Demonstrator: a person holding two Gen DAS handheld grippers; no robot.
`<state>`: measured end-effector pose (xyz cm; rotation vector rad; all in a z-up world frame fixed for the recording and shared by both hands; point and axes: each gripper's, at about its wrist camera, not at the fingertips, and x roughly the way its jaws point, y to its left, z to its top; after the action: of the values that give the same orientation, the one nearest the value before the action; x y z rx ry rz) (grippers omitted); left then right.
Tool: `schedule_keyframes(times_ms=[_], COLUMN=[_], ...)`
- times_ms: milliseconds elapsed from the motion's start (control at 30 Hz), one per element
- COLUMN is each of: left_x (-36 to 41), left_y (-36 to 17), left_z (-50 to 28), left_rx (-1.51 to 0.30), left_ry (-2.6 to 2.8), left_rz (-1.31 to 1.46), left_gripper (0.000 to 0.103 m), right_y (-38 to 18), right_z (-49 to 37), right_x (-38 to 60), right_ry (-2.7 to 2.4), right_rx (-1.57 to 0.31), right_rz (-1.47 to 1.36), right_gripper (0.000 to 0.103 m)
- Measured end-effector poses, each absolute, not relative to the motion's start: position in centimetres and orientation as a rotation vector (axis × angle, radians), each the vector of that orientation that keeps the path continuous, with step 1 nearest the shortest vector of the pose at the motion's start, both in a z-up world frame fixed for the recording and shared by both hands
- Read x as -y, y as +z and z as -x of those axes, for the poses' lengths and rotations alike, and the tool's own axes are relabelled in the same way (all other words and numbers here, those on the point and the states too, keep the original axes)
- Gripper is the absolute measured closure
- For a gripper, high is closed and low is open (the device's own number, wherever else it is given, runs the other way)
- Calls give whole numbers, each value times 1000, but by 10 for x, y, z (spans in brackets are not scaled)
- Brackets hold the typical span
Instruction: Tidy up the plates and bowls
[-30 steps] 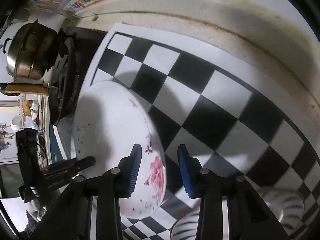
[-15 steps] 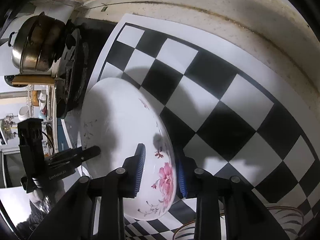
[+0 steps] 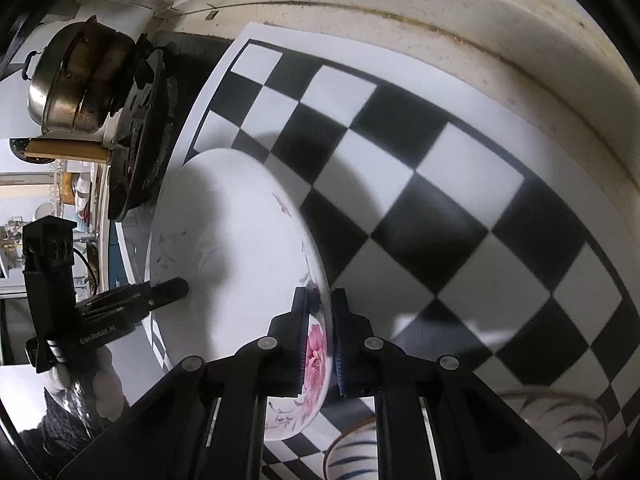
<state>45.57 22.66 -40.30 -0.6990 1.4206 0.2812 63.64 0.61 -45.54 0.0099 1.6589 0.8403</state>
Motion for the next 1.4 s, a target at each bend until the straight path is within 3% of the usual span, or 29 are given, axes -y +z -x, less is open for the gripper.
schedule_keyframes(times_ms=[400, 733, 1400], left_x=[-202, -146, -8], left_y=[-365, -335, -344], left_z=[-447, -436, -394], left_rx=[-1407, -1434, -1515], left_ry=[191, -14, -301], left_rz=[609, 431, 147], left_gripper=[73, 73, 72], right_y=[-416, -369, -376], right_z=[-599, -526, -338], right_x=[28, 123, 282], right_ry=[794, 646, 345], right_rx=[-1602, -1516, -1419], right_rz=[-93, -246, -552], right_gripper=[91, 92, 92])
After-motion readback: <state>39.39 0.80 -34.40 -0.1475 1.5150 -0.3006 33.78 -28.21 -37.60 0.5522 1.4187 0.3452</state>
